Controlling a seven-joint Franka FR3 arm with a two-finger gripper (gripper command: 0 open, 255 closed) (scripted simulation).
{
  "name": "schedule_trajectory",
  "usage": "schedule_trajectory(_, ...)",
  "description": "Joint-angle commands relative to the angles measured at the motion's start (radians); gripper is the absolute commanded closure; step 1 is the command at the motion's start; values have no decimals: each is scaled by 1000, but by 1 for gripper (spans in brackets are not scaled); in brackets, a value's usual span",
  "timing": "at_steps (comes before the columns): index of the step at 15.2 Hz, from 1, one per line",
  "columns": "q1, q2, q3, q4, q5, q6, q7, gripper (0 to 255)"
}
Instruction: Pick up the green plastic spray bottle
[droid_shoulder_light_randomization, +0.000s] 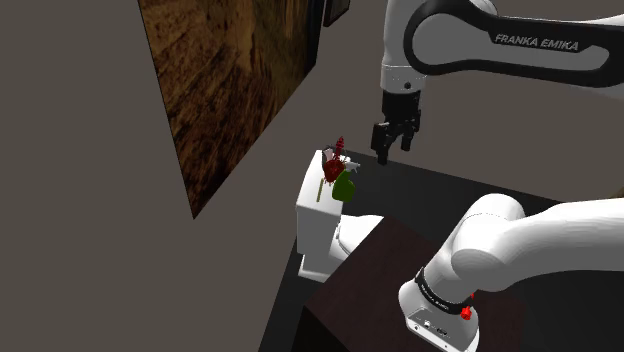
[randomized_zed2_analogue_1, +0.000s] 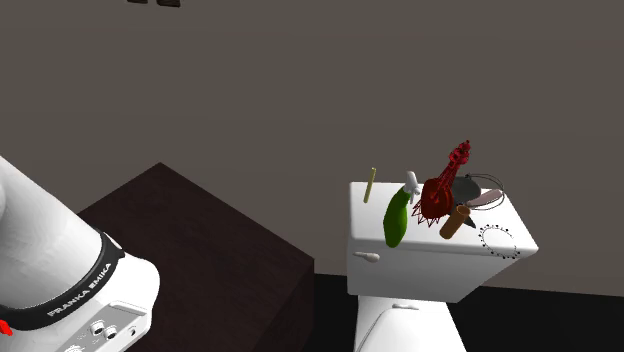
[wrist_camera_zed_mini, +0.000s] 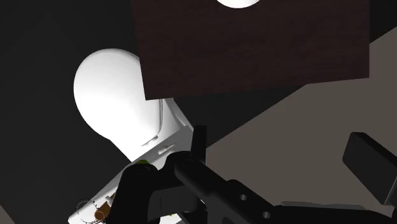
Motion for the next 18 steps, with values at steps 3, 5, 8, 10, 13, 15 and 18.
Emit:
schedule_trajectory(3,-8,15,-36,-33,-34,59,-51,0)
schedule_trajectory(5,-16,38,-73,-59,-68,121,-100,0)
schedule_trajectory(8,-29,86,-129,-89,-114,218,-171,0)
schedule_trajectory(10,-38,127,-166,-101,-141,285,-218,0)
schedule_trajectory(13,-48,202,-221,-106,-176,387,-287,0)
schedule_trajectory(15,-52,260,-257,-102,-193,456,-333,0)
schedule_trajectory(18,-55,358,-310,-84,-207,557,-405,0)
